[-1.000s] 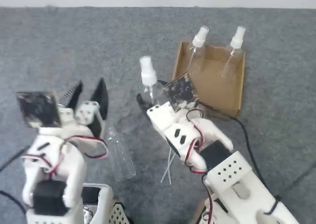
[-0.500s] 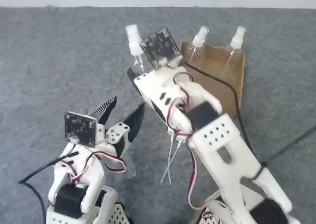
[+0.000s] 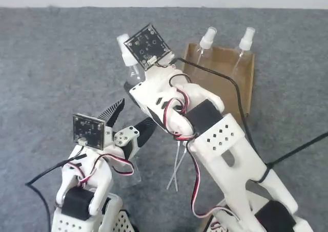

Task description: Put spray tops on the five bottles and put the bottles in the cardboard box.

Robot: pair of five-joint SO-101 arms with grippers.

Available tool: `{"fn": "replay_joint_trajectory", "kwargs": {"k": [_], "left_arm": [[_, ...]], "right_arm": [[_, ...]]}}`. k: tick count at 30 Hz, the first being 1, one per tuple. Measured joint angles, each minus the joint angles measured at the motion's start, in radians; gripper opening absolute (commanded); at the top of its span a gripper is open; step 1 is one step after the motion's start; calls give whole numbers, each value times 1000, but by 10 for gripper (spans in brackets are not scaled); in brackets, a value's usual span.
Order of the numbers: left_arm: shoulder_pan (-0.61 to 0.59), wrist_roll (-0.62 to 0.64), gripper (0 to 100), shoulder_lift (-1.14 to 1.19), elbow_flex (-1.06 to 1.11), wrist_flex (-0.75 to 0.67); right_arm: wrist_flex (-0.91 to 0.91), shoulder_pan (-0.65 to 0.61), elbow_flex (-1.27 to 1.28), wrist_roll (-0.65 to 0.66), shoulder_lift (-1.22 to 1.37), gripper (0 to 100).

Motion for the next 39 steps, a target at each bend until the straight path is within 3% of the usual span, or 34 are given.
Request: {"fn": "replay_joint_trajectory", "kwargs": {"k": [14, 22, 26, 33, 39], "left_arm": [[3, -6, 312, 0, 0, -6], [-5, -6, 308, 8, 21, -6], [-3, -6, 225, 9, 21, -6], [-69, -6, 8, 11, 26, -17], [-153, -5, 15, 12, 31, -54]], "right_arm": [[69, 8, 110, 0, -232, 6], [68, 328, 121, 0, -232, 6], [-23, 470, 169, 0, -192, 6], [-272, 483, 281, 0, -54, 6], [-450, 483, 307, 0, 80, 6]]}}
